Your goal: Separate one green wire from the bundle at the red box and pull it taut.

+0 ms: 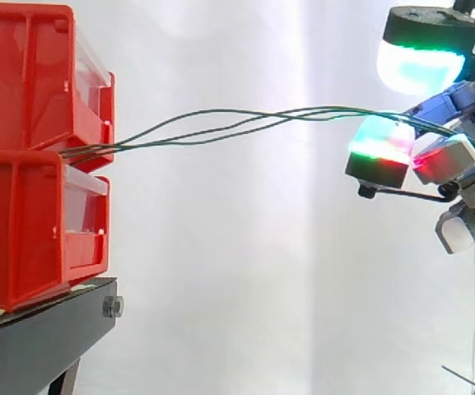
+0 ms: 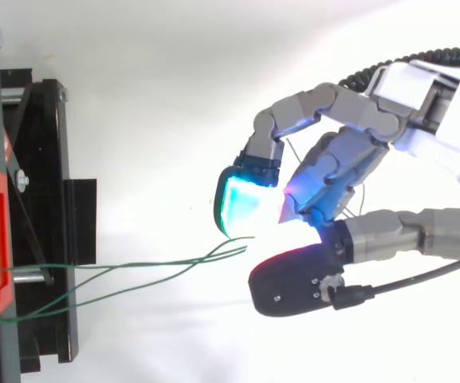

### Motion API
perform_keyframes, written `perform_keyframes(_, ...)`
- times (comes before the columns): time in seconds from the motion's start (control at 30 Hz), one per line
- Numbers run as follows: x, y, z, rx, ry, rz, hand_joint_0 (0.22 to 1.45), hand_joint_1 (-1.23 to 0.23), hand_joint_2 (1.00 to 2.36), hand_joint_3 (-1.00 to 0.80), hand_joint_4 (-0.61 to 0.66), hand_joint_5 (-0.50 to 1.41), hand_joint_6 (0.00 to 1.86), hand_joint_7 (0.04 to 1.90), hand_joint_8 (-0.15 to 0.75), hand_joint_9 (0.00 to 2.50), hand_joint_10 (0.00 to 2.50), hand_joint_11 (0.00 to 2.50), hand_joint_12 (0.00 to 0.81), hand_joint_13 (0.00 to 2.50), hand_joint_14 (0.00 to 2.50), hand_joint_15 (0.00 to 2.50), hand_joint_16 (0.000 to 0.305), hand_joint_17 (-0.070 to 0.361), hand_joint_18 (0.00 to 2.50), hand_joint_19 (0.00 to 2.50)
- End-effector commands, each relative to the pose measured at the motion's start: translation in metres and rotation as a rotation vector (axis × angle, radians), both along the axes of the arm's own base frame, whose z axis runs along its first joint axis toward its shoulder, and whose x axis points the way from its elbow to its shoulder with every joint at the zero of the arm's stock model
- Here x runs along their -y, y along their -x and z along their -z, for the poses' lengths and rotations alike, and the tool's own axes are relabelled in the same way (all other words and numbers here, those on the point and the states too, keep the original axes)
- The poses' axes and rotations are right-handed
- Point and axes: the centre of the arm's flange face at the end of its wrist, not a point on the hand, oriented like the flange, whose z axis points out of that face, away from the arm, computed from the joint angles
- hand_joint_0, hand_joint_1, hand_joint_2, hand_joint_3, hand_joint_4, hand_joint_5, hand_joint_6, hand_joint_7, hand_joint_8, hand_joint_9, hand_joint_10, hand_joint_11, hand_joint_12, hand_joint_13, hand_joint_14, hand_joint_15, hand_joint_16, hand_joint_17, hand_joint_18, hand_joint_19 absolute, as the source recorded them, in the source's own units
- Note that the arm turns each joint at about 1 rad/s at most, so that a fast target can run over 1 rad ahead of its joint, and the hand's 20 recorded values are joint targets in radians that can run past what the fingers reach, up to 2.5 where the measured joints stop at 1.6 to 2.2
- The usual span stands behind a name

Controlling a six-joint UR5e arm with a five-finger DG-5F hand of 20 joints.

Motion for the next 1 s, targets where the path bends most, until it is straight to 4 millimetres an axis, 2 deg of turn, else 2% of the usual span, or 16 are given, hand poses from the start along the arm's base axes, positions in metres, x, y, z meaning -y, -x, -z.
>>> perform_keyframes(0.0, 0.0, -0.001, 0.0, 0.004, 0.014, -0.004, 0.56, -0.78, 1.01, -0.41, 0.16, -0.18, 0.79, 1.02, 0.27, 1.12, 0.02, 1.16, 0.338, 1.36, 0.02, 1.29, 0.058, 0.131, 0.7, 0.69)
perform_keyframes(0.07, -0.002, -0.002, 0.0, 0.004, 0.02, -0.007, 0.54, -0.78, 1.0, -0.45, 0.17, -0.18, 0.79, 1.01, 0.273, 1.12, 0.02, 1.16, 0.348, 1.37, 0.02, 1.29, 0.059, 0.133, 0.71, 0.69)
perform_keyframes(0.3, 0.0, -0.001, 0.024, 0.03, 0.018, -0.006, 0.56, -0.78, 1.0, -0.44, 0.16, -0.18, 0.79, 1.01, 0.27, 1.12, 0.02, 1.16, 0.344, 1.37, 0.02, 1.31, 0.058, 0.131, 0.71, 0.69)
perform_keyframes(0.5, -0.003, -0.002, 0.024, 0.044, 0.013, -0.007, 0.59, -0.78, 1.01, -0.36, 0.15, -0.18, 0.8, 1.01, 0.263, 1.12, 0.02, 1.16, 0.334, 1.37, 0.02, 1.31, 0.057, 0.128, 0.7, 0.69)
perform_keyframes(0.57, -0.003, -0.002, 0.024, 0.045, 0.012, -0.007, 0.61, -0.78, 1.02, -0.26, 0.13, -0.19, 0.84, 1.01, 0.263, 1.13, 0.02, 1.17, 0.333, 1.37, 0.02, 1.31, 0.056, 0.127, 0.7, 0.69)
perform_keyframes(0.67, -0.003, -0.003, 0.024, 0.046, 0.013, -0.007, 0.61, -0.78, 1.02, -0.2, 0.11, -0.19, 0.86, 1.03, 0.261, 1.13, 0.02, 1.17, 0.332, 1.36, 0.02, 1.32, 0.056, 0.127, 0.71, 0.7)
perform_keyframes(0.83, -0.004, -0.002, 0.024, 0.045, 0.012, -0.009, 0.61, -0.78, 1.02, -0.19, 0.13, -0.19, 0.87, 1.0, 0.264, 1.13, 0.02, 1.18, 0.339, 1.36, 0.02, 1.31, 0.057, 0.129, 0.71, 0.69)
perform_keyframes(0.97, -0.004, -0.003, 0.026, 0.044, 0.013, -0.007, 0.59, -0.69, 1.02, -0.18, 0.14, -0.18, 0.88, 1.02, 0.287, 1.18, 0.02, 1.16, 0.361, 1.38, 0.02, 1.3, 0.061, 0.137, 0.75, 0.69)
